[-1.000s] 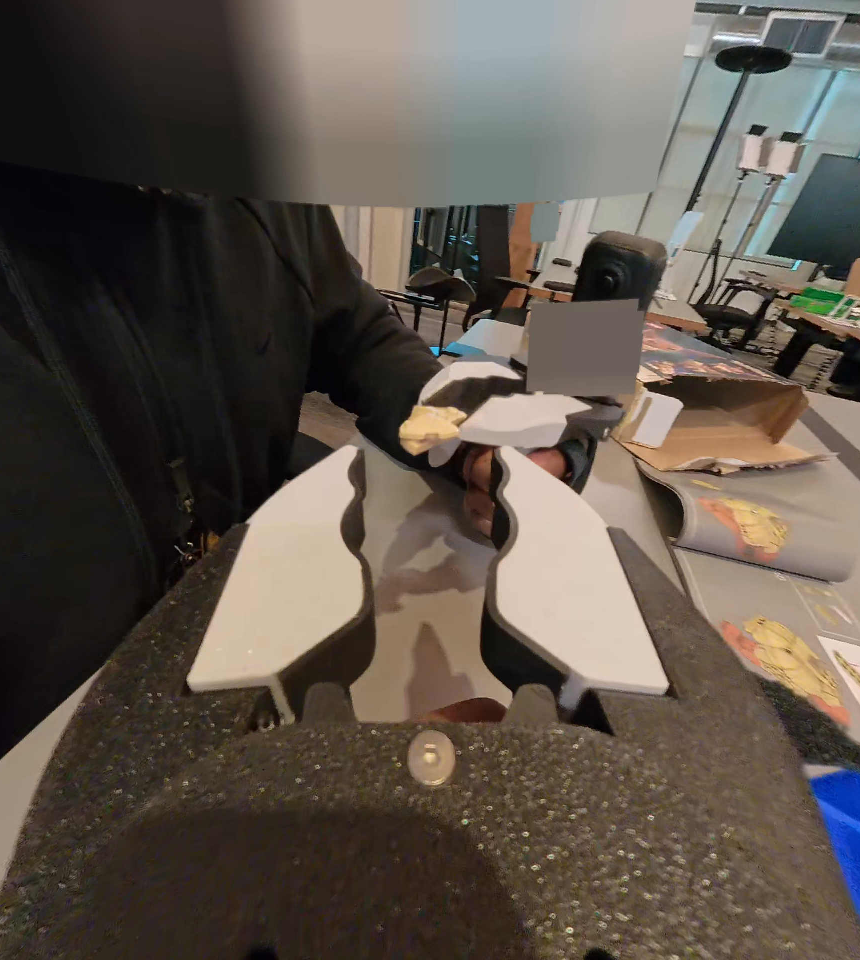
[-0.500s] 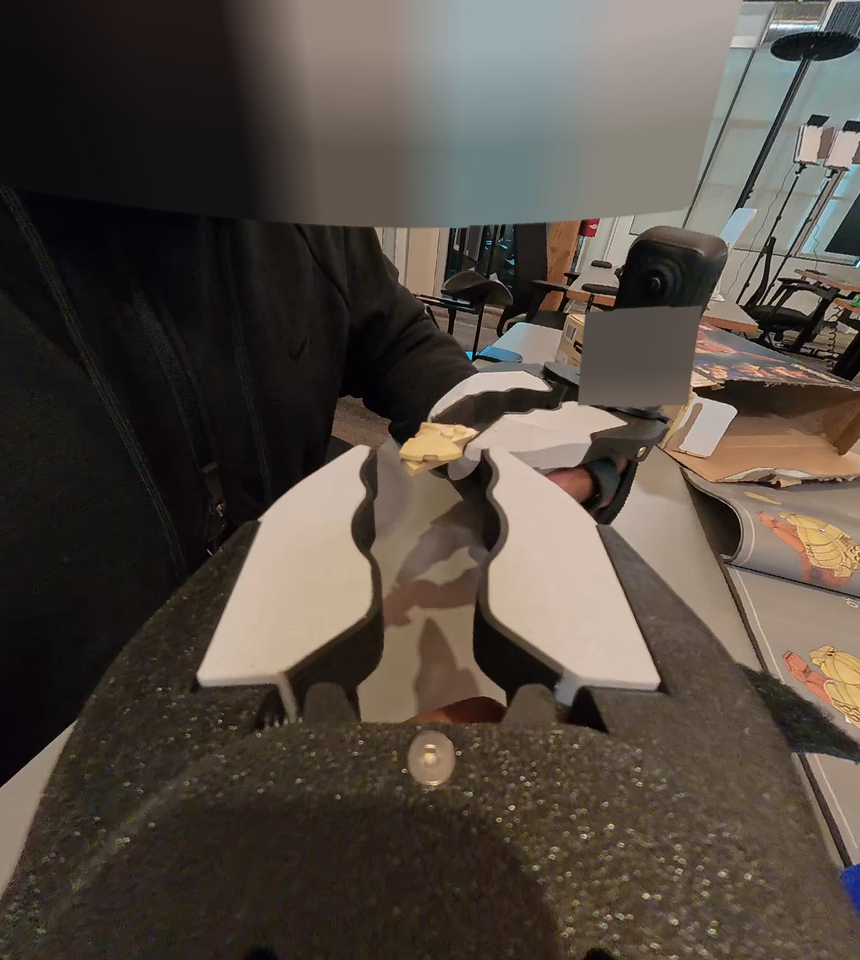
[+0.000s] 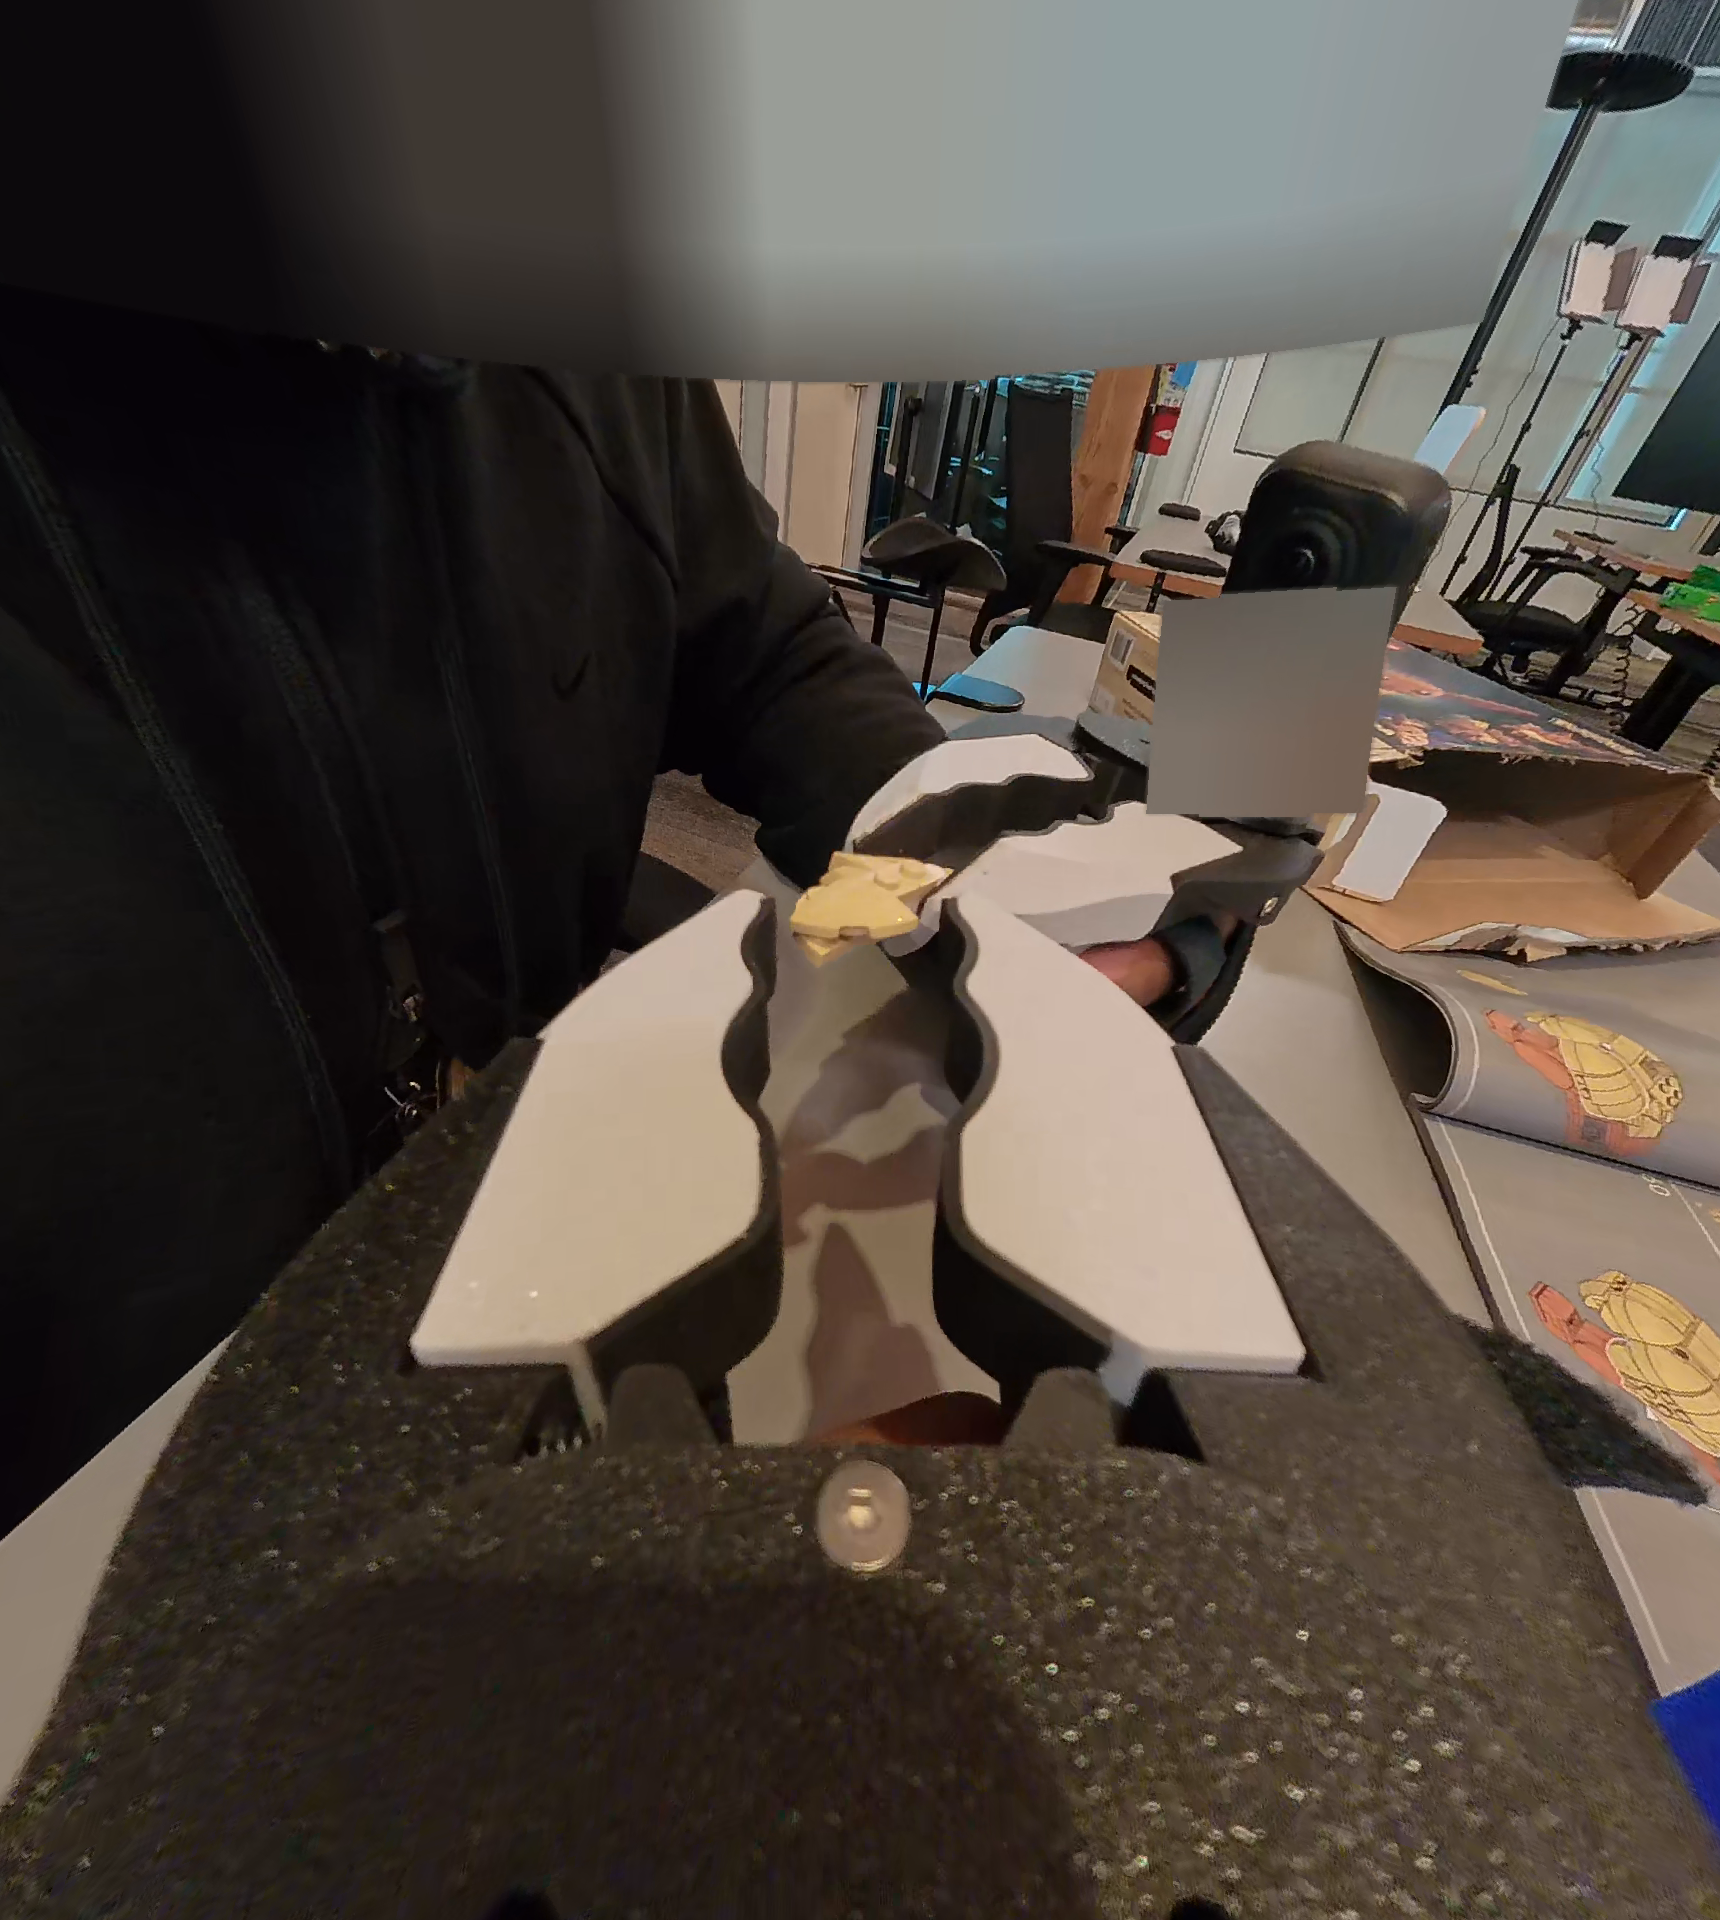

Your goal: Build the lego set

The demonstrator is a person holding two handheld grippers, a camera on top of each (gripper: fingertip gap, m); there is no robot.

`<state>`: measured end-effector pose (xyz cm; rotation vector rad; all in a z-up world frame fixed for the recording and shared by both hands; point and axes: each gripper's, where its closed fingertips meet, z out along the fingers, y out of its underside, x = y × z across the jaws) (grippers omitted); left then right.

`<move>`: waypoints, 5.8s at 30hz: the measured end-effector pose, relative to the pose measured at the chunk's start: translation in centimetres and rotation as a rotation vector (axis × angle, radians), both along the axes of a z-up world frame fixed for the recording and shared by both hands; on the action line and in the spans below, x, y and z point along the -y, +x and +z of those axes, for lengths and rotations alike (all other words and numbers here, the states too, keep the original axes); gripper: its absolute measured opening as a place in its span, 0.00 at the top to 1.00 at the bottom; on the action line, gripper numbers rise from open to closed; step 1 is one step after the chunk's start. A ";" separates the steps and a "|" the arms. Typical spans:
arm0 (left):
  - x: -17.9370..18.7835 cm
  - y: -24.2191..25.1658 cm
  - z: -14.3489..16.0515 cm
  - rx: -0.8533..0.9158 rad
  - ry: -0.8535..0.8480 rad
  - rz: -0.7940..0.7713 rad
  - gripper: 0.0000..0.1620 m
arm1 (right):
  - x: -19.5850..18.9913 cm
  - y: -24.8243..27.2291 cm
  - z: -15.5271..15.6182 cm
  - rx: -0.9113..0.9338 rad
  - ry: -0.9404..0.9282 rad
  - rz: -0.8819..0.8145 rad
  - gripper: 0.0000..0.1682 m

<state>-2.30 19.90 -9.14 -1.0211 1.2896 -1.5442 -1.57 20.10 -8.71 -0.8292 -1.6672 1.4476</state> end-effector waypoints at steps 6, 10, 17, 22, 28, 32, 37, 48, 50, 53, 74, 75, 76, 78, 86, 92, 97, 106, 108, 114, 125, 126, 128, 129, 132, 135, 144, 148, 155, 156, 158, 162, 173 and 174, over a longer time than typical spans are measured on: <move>0.1 0.0 -0.1 -0.004 0.000 -0.004 0.90 | 0.1 0.0 -0.2 0.007 0.004 0.002 0.84; 0.1 0.0 -0.1 -0.005 0.000 -0.004 0.90 | 0.0 0.0 -0.1 0.005 -0.001 0.001 0.84; 0.0 0.0 0.0 -0.003 -0.002 -0.005 0.90 | 0.0 0.0 -0.2 0.010 0.002 0.003 0.86; 0.0 0.0 -0.1 -0.003 -0.004 -0.003 0.90 | -0.1 0.0 -0.2 0.010 0.004 -0.003 0.86; -0.3 -0.1 0.1 0.000 0.019 0.032 0.90 | -0.5 -0.1 -0.2 0.010 0.008 -0.041 0.86; -1.2 -0.4 0.2 -0.005 0.068 0.115 0.90 | -1.6 -0.3 -0.1 0.005 0.031 -0.134 0.87; -2.4 -0.6 0.6 -0.007 0.120 0.240 0.90 | -3.2 -0.4 0.2 -0.005 0.030 -0.275 0.87; -6.3 -1.3 0.2 -0.061 0.208 0.592 0.90 | -7.5 -1.0 0.1 0.091 -0.066 -0.632 0.87; -6.7 -1.4 0.0 -0.073 0.228 0.636 0.90 | -8.0 -1.1 -0.2 0.116 -0.075 -0.673 0.87; -7.2 -1.4 -0.1 -0.085 0.243 0.684 0.90 | -8.5 -1.1 -0.7 0.152 -0.065 -0.717 0.87; -7.8 -1.3 -0.6 -0.088 0.241 0.722 0.90 | -8.5 -1.7 -0.8 0.187 0.035 -0.813 0.86; -7.8 -1.3 -0.6 -0.088 0.241 0.722 0.90 | -8.5 -1.7 -0.8 0.188 0.041 -0.816 0.86; -7.8 -1.4 -0.6 -0.086 0.238 0.721 0.90 | -8.5 -1.7 -0.8 0.189 0.045 -0.818 0.86; -7.8 -1.4 -0.6 -0.078 0.231 0.717 0.90 | -8.5 -1.8 -0.8 0.190 0.041 -0.817 0.86; -7.7 -1.5 -0.4 -0.044 0.202 0.697 0.90 | -8.5 -1.8 -0.7 0.189 0.032 -0.816 0.85; -8.2 -1.6 -1.2 -0.084 0.191 0.715 0.90 | -9.5 -1.2 -1.3 0.200 0.047 -0.845 0.85; -8.8 -2.3 -2.0 -0.132 0.203 0.752 0.90 | -10.7 1.1 -2.2 0.202 -0.004 -0.874 0.85; -8.8 -2.3 -2.3 -0.145 0.192 0.736 0.90 | -1.3 3.6 -9.0 0.423 0.215 -0.446 0.86; -8.7 -2.2 -2.3 -0.146 0.196 0.727 0.90 | 0.5 3.6 -10.6 0.496 0.262 -0.380 0.84; -7.7 -1.8 -2.4 -0.155 0.212 0.686 0.90 | 2.0 2.9 -12.6 0.593 0.320 -0.361 0.83; -7.3 -1.7 -2.7 -0.175 0.200 0.666 0.90 | -3.4 3.7 -12.8 0.705 0.377 -0.695 0.82; -7.2 -1.8 -2.7 -0.175 0.196 0.668 0.90 | -3.1 3.8 -12.6 0.716 0.281 -0.743 0.82; -7.2 -2.0 -2.8 -0.181 0.189 0.673 0.90 | -2.1 3.5 -12.0 0.701 0.041 -0.843 0.83; -7.2 -2.1 -2.8 -0.185 0.188 0.676 0.90 | -1.4 3.3 -11.8 0.691 -0.074 -0.884 0.84; -7.0 -2.1 -2.9 -0.193 0.183 0.678 0.90 | 0.2 3.2 -12.8 0.743 -0.213 -1.029 0.81; -6.6 -1.9 -3.1 -0.204 0.178 0.677 0.90 | 0.8 2.6 -13.0 0.750 -0.199 -1.161 0.79; -5.2 -1.7 -3.4 -0.223 0.205 0.647 0.90 | 0.7 2.4 -13.4 0.778 -0.123 -1.332 0.85; -4.6 -1.6 -3.5 -0.224 0.217 0.607 0.90 | 0.5 2.3 -13.5 0.791 -0.123 -1.314 0.89; -4.0 -1.3 -3.9 -0.247 0.250 0.560 0.90 | 0.1 2.5 -13.4 0.801 -0.077 -1.170 1.00; -3.9 -1.3 -3.9 -0.248 0.250 0.549 0.90 | 0.0 2.5 -13.3 0.794 -0.074 -1.132 1.00; -3.9 -1.2 -3.9 -0.252 0.245 0.540 0.90 | -0.9 2.8 -13.1 0.779 -0.078 -1.094 1.00; -4.4 -1.6 -3.9 -0.254 0.242 0.557 0.90 | -2.1 3.3 -12.7 0.765 -0.088 -1.043 0.96; -5.5 -2.6 -3.7 -0.240 0.198 0.597 0.90 | -3.3 11.2 -8.8 0.525 -0.105 -1.305 0.86; -5.5 -2.6 -3.7 -0.243 0.200 0.597 0.90 | -3.5 12.7 -8.6 0.517 -0.095 -1.352 0.85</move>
